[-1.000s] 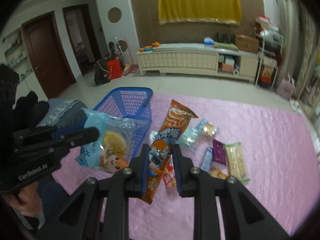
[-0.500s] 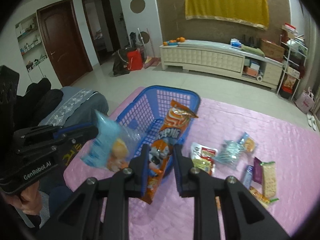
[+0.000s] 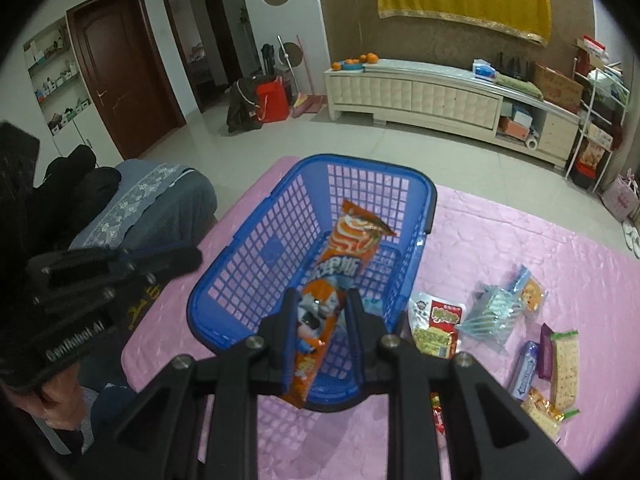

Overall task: Organize snacks
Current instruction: 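Carry both snacks over the blue basket and open both tools to drop them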

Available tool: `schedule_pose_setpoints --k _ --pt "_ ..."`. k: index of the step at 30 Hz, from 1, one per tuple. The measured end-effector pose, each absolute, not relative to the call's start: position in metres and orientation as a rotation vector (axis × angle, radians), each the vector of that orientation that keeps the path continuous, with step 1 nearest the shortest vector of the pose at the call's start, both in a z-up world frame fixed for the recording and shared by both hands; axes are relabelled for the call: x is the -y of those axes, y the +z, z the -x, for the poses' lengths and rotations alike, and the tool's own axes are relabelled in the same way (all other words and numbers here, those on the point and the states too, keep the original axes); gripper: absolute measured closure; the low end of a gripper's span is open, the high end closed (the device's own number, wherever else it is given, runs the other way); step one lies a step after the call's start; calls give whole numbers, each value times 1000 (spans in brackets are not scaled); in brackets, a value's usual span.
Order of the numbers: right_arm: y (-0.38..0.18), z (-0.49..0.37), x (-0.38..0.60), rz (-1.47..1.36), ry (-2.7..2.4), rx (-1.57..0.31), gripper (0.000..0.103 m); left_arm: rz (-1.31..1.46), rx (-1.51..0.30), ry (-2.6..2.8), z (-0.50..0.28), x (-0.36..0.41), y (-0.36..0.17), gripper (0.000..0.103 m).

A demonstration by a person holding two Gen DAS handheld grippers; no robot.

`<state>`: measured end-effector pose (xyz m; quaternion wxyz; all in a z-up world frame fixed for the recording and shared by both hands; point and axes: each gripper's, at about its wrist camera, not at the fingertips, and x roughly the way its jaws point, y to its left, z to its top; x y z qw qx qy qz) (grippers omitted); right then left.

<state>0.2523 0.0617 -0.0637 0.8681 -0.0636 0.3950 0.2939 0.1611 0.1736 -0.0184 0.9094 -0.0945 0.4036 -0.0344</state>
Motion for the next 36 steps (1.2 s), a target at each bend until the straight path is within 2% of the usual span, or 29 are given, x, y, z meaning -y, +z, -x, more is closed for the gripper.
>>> schedule_pose_setpoints --k 6,8,10,12,18,26,33,36 --pt "-66 -255 -67 144 619 -841 76 202 -851 -73 -162 -179 -27 100" --pt "-68 -255 -69 149 623 -847 76 193 -856 -62 -159 -181 -25 94" --pt "-70 -257 -73 143 627 -854 76 182 -854 -49 -157 -184 -23 76" --pt "-72 -259 -77 134 632 -865 76 177 -850 -32 -154 -187 -21 66" --pt "-81 -261 -92 139 657 -895 76 179 -842 14 -146 -205 -21 57" --pt "-100 -274 -123 169 657 -939 76 215 -858 46 -139 -230 -31 51" --pt "-119 -284 -140 168 656 -987 76 266 -870 48 -141 -241 -40 50" --pt "-124 -286 -142 160 667 -1001 70 251 -884 64 -142 -237 -41 50"
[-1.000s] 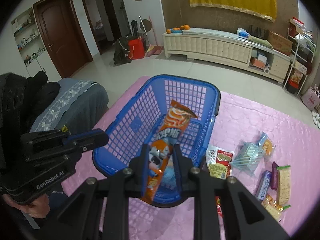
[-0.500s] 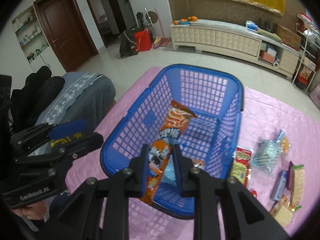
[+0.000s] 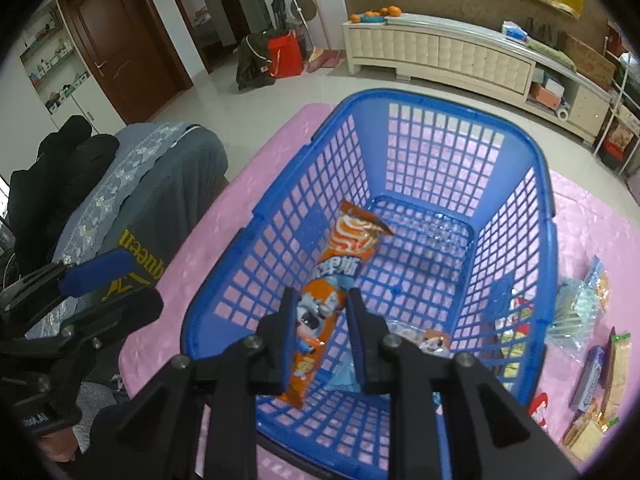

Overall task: Organize snacks
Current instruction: 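Carry both snacks over the blue basket and open both tools to drop them, then move both tools back over the remaining snack pile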

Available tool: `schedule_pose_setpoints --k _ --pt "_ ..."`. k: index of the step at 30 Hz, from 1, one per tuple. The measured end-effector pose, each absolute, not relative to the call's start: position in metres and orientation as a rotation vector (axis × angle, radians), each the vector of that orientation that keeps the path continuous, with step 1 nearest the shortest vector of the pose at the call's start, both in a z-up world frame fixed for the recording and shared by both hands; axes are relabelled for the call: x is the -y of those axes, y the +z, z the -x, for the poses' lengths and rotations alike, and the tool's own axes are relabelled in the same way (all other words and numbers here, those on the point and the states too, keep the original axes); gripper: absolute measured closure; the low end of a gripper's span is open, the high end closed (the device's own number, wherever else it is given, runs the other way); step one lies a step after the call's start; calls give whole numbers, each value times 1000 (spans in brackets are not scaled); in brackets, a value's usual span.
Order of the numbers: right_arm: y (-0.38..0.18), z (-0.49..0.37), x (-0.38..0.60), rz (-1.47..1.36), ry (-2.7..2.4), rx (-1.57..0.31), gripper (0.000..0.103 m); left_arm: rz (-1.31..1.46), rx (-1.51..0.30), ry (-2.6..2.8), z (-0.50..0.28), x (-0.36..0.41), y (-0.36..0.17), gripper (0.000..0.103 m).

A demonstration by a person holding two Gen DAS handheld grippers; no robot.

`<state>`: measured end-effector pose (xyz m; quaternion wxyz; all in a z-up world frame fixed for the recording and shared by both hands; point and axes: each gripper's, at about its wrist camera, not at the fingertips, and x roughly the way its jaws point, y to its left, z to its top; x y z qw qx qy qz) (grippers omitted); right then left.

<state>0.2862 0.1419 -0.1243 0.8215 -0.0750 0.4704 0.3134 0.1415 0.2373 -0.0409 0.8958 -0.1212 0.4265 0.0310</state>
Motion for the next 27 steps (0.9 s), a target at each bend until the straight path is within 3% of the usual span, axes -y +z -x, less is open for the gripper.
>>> schedule_pose_setpoints --k 1,2,4,11,13,27 --pt "-125 -287 -142 158 674 -1008 58 241 -887 73 -141 -235 -40 49" --pt "-126 -287 -142 158 682 -1016 38 237 -887 74 -140 -233 -40 48" --pt "-124 -286 -141 161 697 -1016 24 234 -884 69 -137 -228 -36 46" --pt "-100 -269 -125 170 681 -953 24 201 -856 69 -127 -212 -16 45" --pt "-91 -263 -116 177 669 -931 24 187 -840 59 -122 -203 -6 39" --pt "-28 -227 -9 124 580 -815 24 96 -742 -29 -104 -127 52 26"
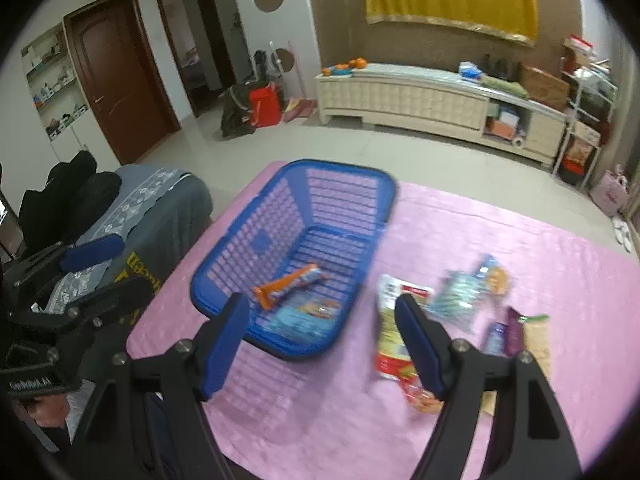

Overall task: Organize snacks
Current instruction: 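Move both tools back over the remaining snack pile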

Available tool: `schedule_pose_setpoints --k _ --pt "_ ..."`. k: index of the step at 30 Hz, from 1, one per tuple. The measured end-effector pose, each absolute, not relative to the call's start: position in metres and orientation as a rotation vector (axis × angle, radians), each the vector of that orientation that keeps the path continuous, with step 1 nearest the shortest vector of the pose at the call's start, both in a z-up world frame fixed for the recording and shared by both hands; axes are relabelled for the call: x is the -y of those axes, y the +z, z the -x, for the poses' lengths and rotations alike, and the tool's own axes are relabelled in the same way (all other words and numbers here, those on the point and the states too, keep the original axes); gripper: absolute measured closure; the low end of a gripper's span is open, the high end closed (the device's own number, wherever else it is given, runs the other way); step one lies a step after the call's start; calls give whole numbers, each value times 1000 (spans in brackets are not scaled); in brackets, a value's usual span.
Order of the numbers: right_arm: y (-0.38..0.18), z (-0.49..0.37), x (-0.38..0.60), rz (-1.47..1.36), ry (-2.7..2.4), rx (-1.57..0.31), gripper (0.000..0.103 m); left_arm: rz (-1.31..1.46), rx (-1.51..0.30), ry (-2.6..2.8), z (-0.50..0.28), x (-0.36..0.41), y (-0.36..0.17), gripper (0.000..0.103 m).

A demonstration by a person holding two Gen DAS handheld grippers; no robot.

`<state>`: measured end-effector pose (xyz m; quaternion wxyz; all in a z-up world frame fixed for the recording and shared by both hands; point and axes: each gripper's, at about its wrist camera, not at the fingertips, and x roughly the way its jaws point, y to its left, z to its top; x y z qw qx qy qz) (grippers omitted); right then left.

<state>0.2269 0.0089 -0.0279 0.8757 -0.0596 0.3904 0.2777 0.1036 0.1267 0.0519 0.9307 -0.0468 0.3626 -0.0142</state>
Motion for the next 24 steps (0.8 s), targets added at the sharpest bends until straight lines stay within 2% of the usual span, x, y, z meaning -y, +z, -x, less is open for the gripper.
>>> schedule_pose_setpoints --k 4,10,24 --pt "-21 -220 27 100 538 -803 24 76 -739 -81 -104 -99 52 22" --pt "-28 -212 74 80 476 -818 24 58 -774 -153 -116 -50 35 22" --pt "-83 -213 170 33 327 -924 24 -5 -899 -274 -151 52 -23 22"
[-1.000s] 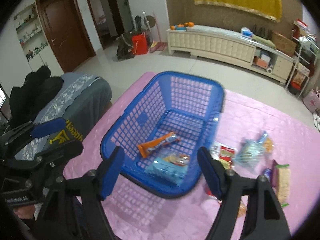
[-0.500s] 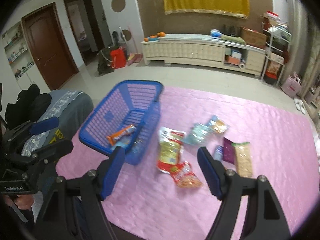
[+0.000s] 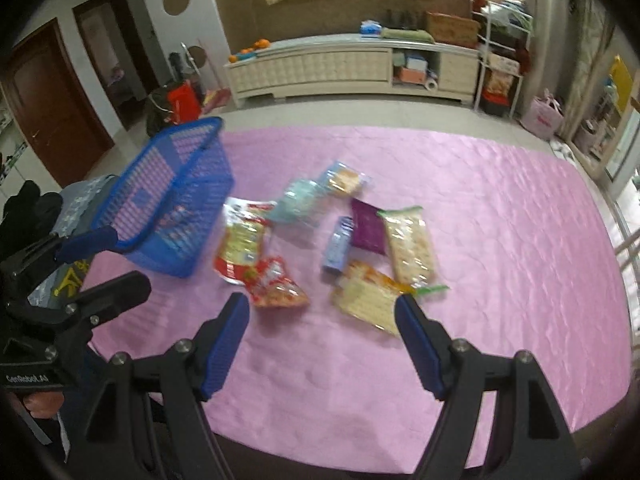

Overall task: Organize snacks
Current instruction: 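Move both tools back over the remaining snack pile, then grasp the cracker pack with the right tool while the left tool grasps the purple Doublemint bottle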

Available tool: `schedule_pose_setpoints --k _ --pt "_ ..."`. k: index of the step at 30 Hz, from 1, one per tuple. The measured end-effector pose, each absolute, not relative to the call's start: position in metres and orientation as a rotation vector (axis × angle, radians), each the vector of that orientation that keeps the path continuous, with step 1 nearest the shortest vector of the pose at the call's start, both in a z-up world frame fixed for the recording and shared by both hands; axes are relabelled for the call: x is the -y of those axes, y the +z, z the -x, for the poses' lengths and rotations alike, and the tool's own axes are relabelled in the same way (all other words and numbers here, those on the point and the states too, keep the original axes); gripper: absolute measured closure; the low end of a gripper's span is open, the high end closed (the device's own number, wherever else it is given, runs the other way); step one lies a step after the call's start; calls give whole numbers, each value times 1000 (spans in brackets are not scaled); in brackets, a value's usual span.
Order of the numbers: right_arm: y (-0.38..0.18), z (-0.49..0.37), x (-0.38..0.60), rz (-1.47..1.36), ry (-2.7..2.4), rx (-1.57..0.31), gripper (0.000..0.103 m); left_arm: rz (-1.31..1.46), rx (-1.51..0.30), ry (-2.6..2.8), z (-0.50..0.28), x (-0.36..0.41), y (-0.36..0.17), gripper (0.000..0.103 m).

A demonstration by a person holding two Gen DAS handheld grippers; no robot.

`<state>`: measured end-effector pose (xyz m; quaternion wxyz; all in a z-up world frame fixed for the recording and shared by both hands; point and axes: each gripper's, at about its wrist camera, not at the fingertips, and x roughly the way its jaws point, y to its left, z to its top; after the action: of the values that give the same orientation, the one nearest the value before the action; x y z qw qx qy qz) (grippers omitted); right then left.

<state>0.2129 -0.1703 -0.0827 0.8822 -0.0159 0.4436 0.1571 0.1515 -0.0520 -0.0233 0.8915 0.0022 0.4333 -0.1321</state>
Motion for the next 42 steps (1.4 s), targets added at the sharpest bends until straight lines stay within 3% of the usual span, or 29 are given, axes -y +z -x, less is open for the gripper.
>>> schedule_pose_setpoints --k 10,27,36,42 --pt "-131 -227 211 97 328 -998 24 -15 -1012 -284 -165 85 -73 22" --pt "-210 -269 160 499 502 -1018 24 44 -1143 -262 -176 80 -148 22" --pt "-229 -291 161 549 545 -1058 24 118 -1190 -252 -182 67 -170 22" --pt "-225 -286 167 570 585 -1078 39 169 -1185 -249 -170 57 -170 22"
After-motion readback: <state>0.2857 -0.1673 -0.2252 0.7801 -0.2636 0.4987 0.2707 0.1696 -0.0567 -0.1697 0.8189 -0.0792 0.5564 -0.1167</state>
